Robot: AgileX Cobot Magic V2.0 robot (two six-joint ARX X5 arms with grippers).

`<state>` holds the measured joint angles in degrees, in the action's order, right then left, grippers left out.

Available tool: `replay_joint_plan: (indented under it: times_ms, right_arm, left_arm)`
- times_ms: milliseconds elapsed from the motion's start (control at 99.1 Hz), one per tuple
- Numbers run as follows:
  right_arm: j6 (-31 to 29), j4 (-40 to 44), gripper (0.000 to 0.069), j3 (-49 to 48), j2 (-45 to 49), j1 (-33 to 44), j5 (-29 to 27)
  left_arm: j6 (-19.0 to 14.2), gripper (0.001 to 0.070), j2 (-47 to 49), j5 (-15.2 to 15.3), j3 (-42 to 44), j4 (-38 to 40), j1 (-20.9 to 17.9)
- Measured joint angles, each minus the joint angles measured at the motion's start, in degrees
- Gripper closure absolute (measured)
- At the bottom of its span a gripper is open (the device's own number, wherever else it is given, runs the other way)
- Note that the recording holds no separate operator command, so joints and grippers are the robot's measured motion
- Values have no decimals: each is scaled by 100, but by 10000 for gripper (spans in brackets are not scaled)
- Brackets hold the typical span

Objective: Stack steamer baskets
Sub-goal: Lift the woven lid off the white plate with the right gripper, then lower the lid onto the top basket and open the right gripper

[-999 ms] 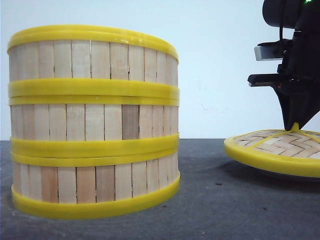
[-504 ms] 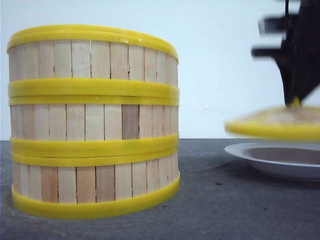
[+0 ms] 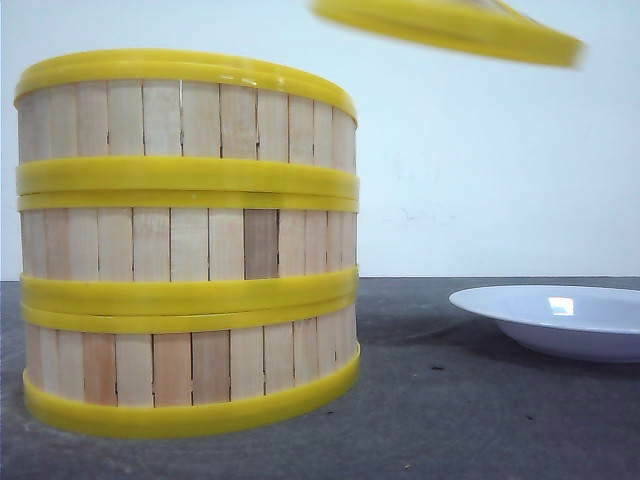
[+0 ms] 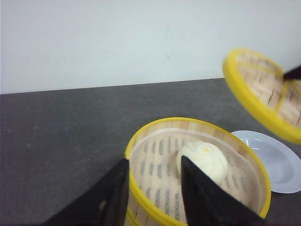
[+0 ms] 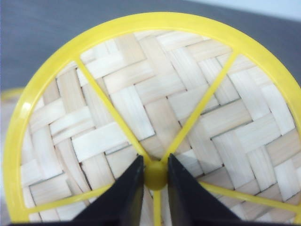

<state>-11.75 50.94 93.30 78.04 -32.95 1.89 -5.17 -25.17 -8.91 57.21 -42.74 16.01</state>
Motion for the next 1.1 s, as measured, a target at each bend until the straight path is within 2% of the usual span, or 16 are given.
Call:
replay_joint_plan:
  times_ms: [293,555,1100]
  right_arm:
    - [199,444,635,1130,1128,-1113,-2]
    - [420,520,635,1563,2011,-1714,-20]
    - [452,511,635,1569,2435,-1818,-37]
  left_arm:
    - [-4,515,0,0,0,0,0]
    - [-17,515,0,0,0,-4,-2]
    - [-17,515,0,0,0,-46,0]
